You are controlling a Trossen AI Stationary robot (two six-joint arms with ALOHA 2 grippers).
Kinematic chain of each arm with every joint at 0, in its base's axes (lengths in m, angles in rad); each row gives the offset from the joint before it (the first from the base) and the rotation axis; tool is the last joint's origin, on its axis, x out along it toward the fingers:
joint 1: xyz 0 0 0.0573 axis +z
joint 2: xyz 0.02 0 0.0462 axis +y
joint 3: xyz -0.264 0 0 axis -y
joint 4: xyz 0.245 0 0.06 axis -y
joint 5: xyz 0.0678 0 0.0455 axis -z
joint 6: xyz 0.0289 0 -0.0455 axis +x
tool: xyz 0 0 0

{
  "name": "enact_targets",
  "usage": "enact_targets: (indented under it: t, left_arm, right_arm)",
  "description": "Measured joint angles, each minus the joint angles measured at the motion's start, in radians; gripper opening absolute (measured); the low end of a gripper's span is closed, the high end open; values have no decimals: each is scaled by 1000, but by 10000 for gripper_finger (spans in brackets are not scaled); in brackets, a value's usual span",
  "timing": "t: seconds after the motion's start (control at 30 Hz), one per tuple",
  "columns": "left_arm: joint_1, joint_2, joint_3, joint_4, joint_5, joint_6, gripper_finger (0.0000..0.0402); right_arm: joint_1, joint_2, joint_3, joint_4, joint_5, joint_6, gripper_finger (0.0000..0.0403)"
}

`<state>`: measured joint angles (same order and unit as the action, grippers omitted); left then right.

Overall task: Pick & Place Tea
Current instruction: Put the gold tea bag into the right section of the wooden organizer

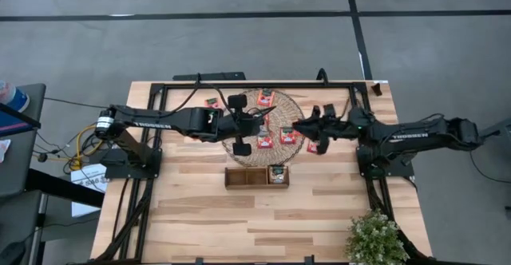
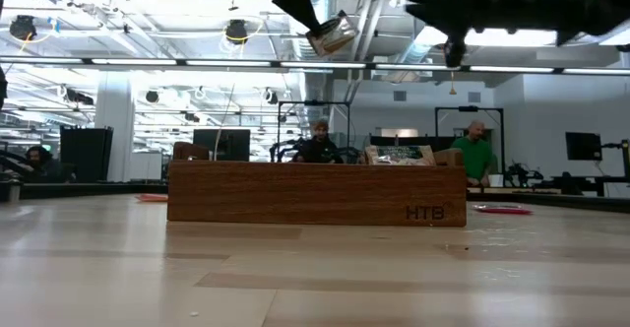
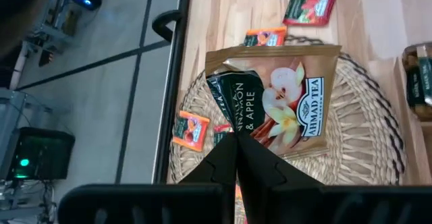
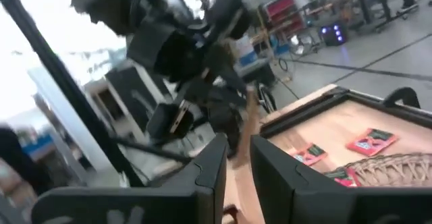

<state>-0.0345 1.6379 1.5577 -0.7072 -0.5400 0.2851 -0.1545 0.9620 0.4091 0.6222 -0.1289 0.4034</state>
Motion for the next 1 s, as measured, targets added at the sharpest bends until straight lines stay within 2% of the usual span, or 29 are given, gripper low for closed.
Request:
enact_targets:
  t: [0.17,0.3,0.47,0.67,1.0]
  left_arm:
    - [0,0,0,-11,-9,2,0]
    - [0,0,0,-45,-38,-1,0]
    - [0,0,0,-76,-43,-7,0]
    - [0,0,0,-77,-64,-6,0]
    - [0,0,0,-77,-93,-1,0]
  right_arm:
    - [3,117,170,-206,24,-128,67]
    - [-10,199,264,-231,23,-189,92]
    - [-17,266,344,-276,23,-242,143]
    - [-32,348,412,-303,24,-228,189]
    - [-45,424,480,-333,3,-201,188]
